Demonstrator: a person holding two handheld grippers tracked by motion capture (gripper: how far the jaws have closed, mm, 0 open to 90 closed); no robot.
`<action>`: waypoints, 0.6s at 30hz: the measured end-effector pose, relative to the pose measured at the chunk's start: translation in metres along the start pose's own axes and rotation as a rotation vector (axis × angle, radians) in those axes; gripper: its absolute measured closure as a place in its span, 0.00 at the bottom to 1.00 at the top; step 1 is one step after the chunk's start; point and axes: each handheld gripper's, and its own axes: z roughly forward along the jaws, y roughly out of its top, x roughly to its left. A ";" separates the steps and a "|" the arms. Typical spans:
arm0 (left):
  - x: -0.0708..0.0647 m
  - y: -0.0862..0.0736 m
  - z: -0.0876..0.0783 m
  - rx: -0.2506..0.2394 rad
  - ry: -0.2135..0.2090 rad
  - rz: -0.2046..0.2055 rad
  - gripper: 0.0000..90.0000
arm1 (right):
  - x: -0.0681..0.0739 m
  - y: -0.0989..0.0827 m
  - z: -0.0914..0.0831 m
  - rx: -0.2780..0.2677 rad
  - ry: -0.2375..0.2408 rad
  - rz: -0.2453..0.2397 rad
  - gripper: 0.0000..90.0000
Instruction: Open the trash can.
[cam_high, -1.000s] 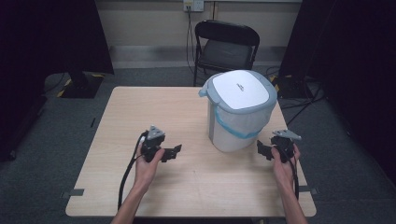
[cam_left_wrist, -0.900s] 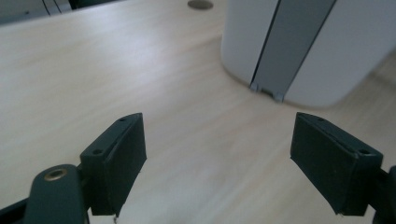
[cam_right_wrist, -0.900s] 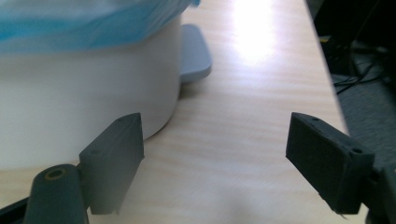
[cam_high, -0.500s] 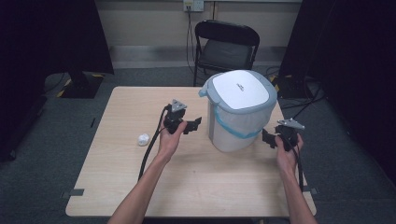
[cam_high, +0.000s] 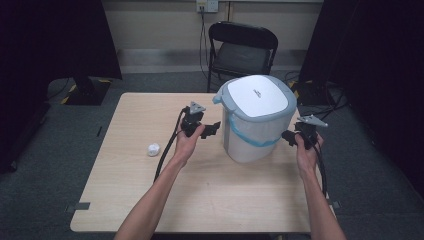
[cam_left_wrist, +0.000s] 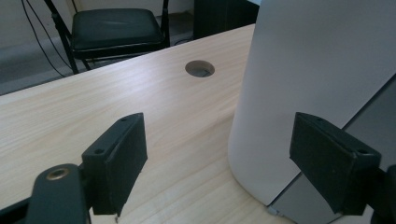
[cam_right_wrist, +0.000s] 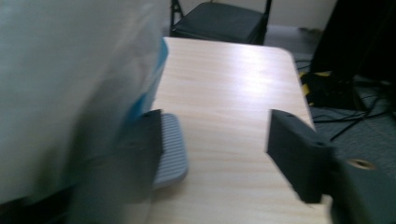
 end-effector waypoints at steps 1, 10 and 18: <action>0.002 0.000 -0.001 -0.002 -0.009 -0.018 0.21 | 0.001 0.000 -0.001 0.005 0.013 0.007 0.50; 0.015 0.004 -0.016 -0.010 0.014 0.004 0.22 | 0.022 -0.004 -0.022 -0.027 0.131 -0.041 0.47; 0.035 -0.002 -0.037 -0.006 0.055 0.013 0.24 | 0.060 -0.007 -0.042 -0.059 0.169 -0.075 0.52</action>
